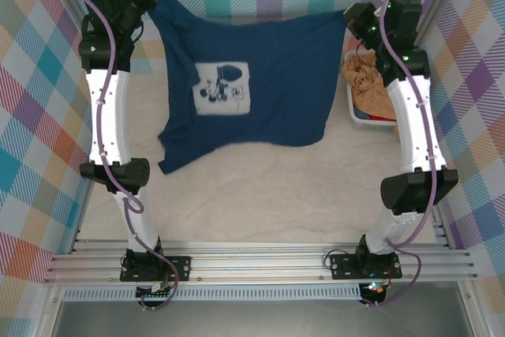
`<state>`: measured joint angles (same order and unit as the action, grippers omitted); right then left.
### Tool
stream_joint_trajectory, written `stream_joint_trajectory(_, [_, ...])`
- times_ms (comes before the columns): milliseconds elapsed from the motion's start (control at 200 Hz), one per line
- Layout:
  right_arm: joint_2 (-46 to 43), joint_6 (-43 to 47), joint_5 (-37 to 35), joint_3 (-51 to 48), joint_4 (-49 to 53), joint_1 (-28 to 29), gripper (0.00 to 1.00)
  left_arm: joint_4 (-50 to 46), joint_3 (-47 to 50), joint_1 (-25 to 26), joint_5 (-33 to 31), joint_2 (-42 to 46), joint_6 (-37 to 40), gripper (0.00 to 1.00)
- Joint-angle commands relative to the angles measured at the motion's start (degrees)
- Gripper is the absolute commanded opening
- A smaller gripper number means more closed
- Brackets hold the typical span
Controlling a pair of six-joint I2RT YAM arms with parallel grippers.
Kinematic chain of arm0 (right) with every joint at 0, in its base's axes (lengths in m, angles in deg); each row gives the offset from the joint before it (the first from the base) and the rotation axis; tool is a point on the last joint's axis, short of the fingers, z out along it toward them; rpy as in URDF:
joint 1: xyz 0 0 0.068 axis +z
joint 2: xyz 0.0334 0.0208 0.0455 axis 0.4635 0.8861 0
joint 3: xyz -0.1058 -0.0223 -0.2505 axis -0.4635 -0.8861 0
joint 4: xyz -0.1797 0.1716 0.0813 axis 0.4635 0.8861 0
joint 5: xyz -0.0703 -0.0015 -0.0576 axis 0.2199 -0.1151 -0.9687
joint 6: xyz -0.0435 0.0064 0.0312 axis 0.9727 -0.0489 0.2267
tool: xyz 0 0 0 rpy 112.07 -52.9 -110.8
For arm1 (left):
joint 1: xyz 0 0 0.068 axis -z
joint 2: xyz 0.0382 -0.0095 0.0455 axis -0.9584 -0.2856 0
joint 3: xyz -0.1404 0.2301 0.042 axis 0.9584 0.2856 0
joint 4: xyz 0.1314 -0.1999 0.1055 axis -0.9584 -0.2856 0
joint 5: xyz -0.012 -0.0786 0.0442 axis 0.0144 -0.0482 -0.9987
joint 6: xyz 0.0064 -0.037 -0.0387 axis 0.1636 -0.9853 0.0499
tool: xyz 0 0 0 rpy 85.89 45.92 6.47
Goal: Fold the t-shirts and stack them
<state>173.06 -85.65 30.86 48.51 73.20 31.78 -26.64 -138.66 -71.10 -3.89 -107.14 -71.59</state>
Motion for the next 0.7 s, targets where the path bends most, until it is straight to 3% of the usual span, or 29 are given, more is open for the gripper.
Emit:
stream_joint_trajectory(0, [-0.26,-1.42,1.83,8.19,-0.94,-3.04,0.0,11.48,-4.16,-2.33,6.12,5.6,-4.65,0.0])
stream_joint_trajectory(145, [-1.32,-2.97,3.44,10.57,-0.33,-6.74,0.0,12.37,-4.1,-2.34,10.38,11.05,-7.86,0.0])
stream_joint_trajectory(290, [-7.33,-1.87,4.79,3.0,1.17,-7.99,0.0,1.62,1.29,4.2,12.37,19.94,0.0,0.0])
stream_joint_trajectory(370, [-13.3,-1.29,4.92,-8.03,1.46,-7.95,0.0,-2.43,15.96,9.61,11.4,28.04,3.8,0.0])
stream_joint_trajectory(530, [-27.93,-0.79,1.82,-39.05,3.79,-7.41,0.0,-3.57,60.01,22.1,5.61,46.17,6.1,0.0])
stream_joint_trajectory(695, [-40.88,-0.86,-2.43,-67.01,10.17,-4.09,0.0,-5.5,98.35,33.72,-7.28,59.96,-6.59,0.0])
